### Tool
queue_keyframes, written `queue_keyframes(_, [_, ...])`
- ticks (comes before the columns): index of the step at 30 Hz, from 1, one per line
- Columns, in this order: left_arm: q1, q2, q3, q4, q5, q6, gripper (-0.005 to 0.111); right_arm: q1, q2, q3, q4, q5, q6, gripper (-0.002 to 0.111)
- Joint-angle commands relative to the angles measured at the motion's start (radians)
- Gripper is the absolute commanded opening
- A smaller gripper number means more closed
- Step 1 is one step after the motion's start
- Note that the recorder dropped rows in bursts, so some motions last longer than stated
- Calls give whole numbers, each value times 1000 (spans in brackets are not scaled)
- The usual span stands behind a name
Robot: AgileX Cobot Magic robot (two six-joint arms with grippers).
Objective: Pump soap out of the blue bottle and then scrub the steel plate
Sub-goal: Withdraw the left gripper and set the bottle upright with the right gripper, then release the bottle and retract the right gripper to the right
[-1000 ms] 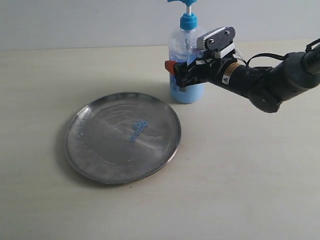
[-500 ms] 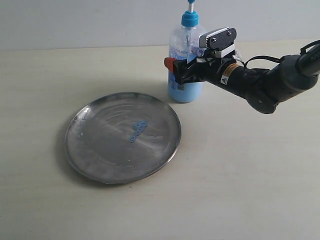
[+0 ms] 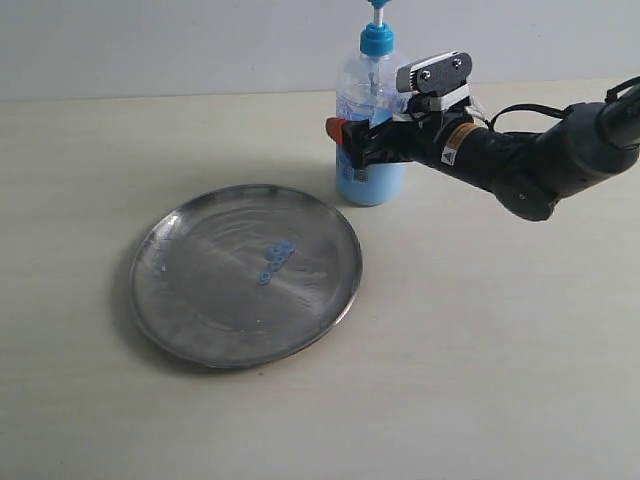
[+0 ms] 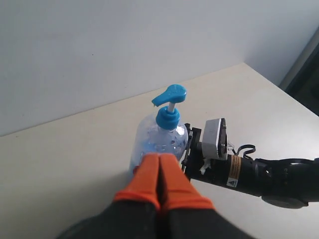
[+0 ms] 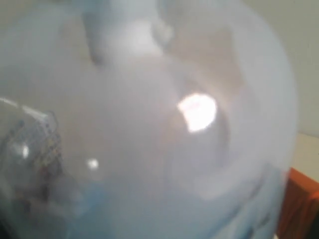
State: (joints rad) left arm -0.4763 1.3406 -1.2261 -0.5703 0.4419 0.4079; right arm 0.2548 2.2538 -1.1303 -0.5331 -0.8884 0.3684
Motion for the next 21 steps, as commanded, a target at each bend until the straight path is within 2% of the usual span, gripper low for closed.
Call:
queue_keyframes(1, [-3, -36, 37, -9, -25, -5, 1, -1, -62, -3, -82, 6, 59, 105])
queue_keyframes(9, [-3, -72, 89, -12, -34, -5, 1, 1, -149, -3, -98, 198, 116, 105])
queue_keyframes(13, [-3, -89, 121, -12, -34, -5, 1, 1, -198, -3, -161, 238, 183, 105])
queue_keyframes(18, [-3, -112, 157, -12, -28, -5, 1, 1, -274, 4, -247, 384, 254, 105])
queue_keyframes(21, [-3, -123, 176, -9, -23, -5, 1, 1, -329, 34, -291, 385, 303, 105])
